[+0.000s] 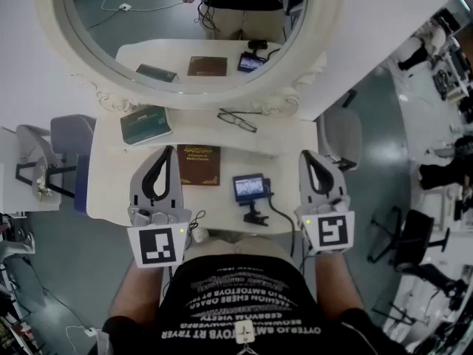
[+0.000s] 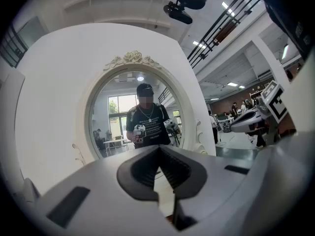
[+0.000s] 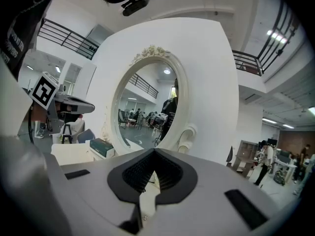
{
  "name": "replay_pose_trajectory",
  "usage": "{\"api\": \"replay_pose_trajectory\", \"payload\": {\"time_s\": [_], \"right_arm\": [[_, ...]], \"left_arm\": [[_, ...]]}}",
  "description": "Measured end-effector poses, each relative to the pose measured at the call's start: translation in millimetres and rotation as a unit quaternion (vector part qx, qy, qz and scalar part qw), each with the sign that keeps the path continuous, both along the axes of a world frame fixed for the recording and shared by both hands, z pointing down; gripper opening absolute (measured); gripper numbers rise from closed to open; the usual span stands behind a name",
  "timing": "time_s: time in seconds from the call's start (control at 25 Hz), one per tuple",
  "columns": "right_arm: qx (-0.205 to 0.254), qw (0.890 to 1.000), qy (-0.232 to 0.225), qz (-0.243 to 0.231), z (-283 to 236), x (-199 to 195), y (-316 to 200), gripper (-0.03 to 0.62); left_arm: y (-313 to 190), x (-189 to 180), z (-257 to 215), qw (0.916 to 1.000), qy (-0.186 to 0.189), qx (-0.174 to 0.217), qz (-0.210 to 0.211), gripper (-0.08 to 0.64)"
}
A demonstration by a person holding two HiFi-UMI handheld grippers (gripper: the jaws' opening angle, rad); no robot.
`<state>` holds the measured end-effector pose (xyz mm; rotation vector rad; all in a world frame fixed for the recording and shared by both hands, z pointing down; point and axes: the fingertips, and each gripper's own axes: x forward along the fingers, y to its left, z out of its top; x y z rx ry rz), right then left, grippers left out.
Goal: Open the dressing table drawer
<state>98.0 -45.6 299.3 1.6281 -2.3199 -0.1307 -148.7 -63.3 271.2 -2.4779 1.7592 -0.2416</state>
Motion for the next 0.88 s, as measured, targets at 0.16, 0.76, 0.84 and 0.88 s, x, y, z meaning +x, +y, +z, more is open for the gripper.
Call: {"api": "replay_pose_trajectory", "payload": {"time_s": [0.16, 0.76, 0.84, 0.88], "right_arm": [[0.003, 1.0, 0.001, -0.001, -0.3, 0.1, 0.9, -0.008], [0.0, 1.0, -0.03, -0.001, -1.6, -0.2, 7.3, -0.008], [-0.003, 1.0, -0.029, -0.002, 0.6, -0.9, 8.4, -0.008], [-0.005, 1.0, -0.029, -0.002, 1.1, -1.5, 8.9, -0.008]], "left_arm": [[2.0, 1.7, -1.8, 1.0, -0.002, 0.001, 0.003, 0.002], [8.5, -1.6, 0.4, 1.0, 0.0, -0.007, 0.002, 0.002], [9.3, -2.6, 1.2, 1.0, 0.0, -0.009, 0.001, 0.002], [9.9, -2.9, 1.6, 1.0, 0.0, -0.009, 0.001, 0.002]]}}
